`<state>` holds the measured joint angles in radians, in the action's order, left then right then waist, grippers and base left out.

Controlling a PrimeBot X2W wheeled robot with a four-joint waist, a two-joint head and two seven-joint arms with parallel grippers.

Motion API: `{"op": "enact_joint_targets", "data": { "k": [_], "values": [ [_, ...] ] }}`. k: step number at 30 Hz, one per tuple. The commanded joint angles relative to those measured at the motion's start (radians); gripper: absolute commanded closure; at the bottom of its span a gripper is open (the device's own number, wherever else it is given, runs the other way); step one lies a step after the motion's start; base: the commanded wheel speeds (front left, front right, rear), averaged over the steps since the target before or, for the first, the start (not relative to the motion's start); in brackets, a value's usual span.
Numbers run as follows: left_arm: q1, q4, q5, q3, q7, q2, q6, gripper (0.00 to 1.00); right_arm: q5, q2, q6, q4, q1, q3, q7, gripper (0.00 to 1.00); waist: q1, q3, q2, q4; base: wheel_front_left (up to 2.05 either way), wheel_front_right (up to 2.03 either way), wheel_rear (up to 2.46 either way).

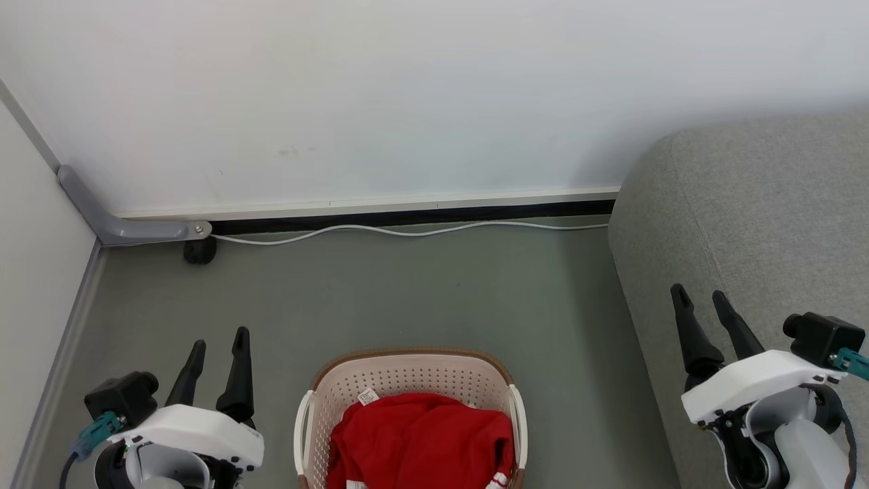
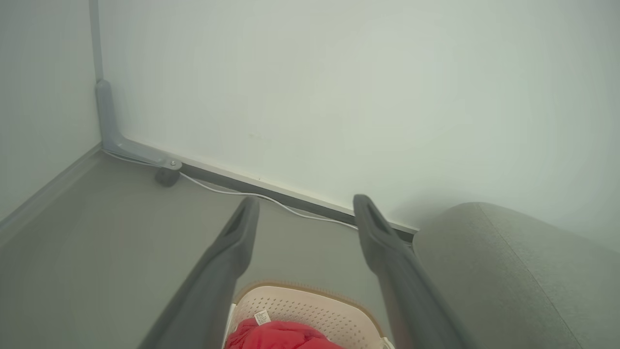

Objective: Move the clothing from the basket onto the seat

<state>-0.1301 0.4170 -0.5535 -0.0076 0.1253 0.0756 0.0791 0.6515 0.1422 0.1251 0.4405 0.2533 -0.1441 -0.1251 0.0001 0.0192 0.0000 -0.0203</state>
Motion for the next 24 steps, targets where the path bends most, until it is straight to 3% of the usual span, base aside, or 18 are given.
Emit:
{"op": "enact_joint_targets", "data": {
  "k": [1, 12, 24],
  "values": [
    [-0.06, -0.021, 0.032, 0.016, 0.017, 0.018, -0.008, 0.0, -0.033, 0.019, 0.004, -0.016, 0.049, -0.021, -0.017, 0.0, 0.0, 0.0, 0.0, 0.0, 0.0, 0.0, 0.0],
    [-0.079, -0.01, 0.171, 0.013, 0.052, 0.026, -0.027, 0.0, -0.159, 0.038, 0.005, 0.025, 0.084, -0.072, -0.052, 0.0, 0.0, 0.003, 0.0, -0.004, 0.0, 0.0, 0.0],
    [-0.093, -0.008, 0.309, 0.03, 0.087, 0.024, -0.042, 0.0, -0.28, 0.041, 0.005, 0.052, 0.111, -0.064, -0.088, 0.0, 0.0, 0.005, 0.0, -0.003, 0.0, 0.0, 0.0]
  ]
}}
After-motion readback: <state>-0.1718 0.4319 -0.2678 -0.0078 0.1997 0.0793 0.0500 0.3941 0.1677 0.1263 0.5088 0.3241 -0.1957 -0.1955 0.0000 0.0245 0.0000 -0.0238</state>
